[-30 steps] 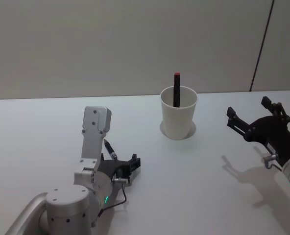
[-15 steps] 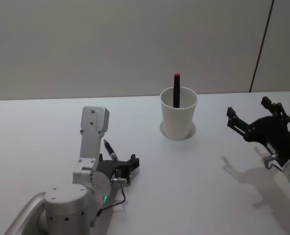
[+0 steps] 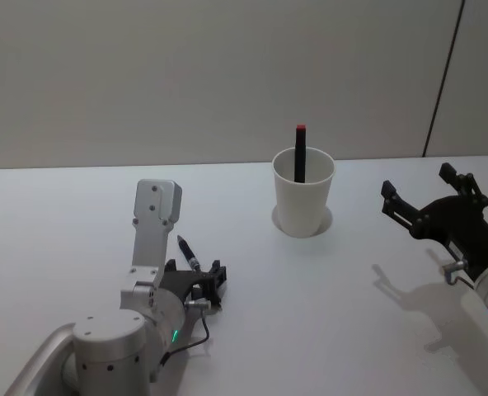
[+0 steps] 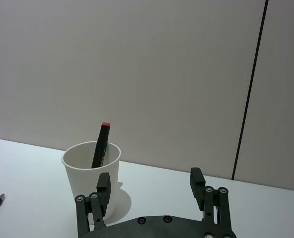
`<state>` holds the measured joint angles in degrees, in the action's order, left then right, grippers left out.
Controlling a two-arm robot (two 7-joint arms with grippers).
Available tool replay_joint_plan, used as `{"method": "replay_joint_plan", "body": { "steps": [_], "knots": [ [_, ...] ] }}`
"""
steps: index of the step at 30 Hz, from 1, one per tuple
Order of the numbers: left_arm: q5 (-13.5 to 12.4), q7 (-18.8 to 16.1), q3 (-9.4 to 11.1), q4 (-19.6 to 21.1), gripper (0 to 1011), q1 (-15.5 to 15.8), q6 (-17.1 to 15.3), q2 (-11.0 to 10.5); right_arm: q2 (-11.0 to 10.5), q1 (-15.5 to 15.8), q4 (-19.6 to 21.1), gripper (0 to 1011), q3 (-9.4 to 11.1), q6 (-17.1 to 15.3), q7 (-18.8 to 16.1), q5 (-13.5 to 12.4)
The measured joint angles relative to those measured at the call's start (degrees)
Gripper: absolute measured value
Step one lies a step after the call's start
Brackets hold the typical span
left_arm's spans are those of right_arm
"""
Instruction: Place the pen into the pen holder.
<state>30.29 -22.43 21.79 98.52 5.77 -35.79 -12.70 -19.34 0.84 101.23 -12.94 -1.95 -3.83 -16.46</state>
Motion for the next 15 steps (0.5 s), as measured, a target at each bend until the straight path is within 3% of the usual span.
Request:
{"method": "replay_joint_plan", "body": {
  "steps": [5,15],
  "knots": [
    [0.00,0.00,-0.03,-0.06,641,-0.01,-0.04,0.00,0.00,0.00,0.00,1001,0.00,0.00,0.00,0.00],
    [0.03,0.06,-0.05,-0.10,564,-0.04,-0.18,0.04,0.00,0.00,0.00,1001,0.00,0.00,0.00,0.00]
  ]
}}
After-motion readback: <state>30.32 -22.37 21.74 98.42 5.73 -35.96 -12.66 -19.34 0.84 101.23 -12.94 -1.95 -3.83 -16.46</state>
